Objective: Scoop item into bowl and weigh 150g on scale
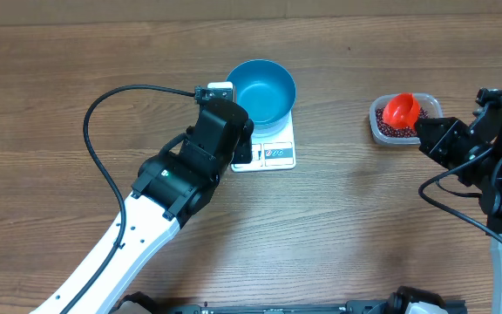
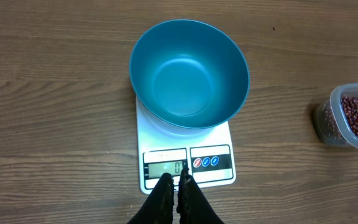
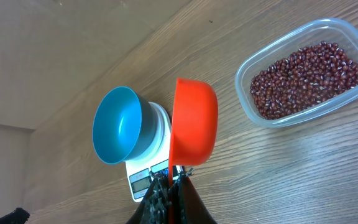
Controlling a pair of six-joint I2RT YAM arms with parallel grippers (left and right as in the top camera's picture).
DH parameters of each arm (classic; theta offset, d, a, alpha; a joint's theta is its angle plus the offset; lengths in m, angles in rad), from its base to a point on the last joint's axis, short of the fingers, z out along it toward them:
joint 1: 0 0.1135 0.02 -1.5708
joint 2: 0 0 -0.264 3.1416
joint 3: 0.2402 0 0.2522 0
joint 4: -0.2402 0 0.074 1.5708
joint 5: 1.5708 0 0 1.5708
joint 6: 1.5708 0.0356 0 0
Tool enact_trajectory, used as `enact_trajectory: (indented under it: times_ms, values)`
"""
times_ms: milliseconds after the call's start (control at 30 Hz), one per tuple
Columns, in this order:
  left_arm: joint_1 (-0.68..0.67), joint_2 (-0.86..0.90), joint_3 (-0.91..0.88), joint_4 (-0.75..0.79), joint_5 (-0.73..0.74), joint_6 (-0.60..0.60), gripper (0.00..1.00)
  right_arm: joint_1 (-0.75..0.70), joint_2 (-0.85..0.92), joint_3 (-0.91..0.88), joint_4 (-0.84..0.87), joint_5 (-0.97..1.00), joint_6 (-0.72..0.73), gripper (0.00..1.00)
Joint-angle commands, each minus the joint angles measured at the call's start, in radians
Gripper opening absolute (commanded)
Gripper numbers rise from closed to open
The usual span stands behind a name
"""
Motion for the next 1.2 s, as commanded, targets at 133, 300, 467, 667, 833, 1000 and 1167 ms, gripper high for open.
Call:
enact_trajectory:
  times_ms: [133,300,467,667,833,1000,1167]
  values:
    - [0.006,0.006,0.008,0.005,-0.021,-0.01,0.07,-0.006,-0.014,0.026,0.01,0.006,-0.008,0.04]
    - [0.006,0.006,0.008,0.005,-0.021,-0.01,0.21,-0.006,-0.014,0.026,0.01,0.006,-0.008,0.04]
    - [0.006,0.006,0.008,0.005,-0.021,-0.01,0.53,-0.006,-0.014,0.026,0.01,0.006,-0.008,0.04]
    - [0.006,0.006,0.008,0.005,-0.021,-0.01,0.79,-0.006,-0.014,0.026,0.009,0.006,-0.027,0.04]
    - [0.006,0.006,0.008,0.005,-0.021,-0.01,1.0,-0.006,-0.014,0.026,0.008,0.004,-0.039,0.04]
    - [0.006,0.006,0.008,0.005,-0.021,-0.01,0.99,-0.005,-0.014,0.026,0.003,-0.01,-0.1,0.04]
    - [0.006,0.006,0.008,0.005,-0.021,-0.01,1.0,-0.005,-0.014,0.026,-0.003,-0.043,-0.183,0.04]
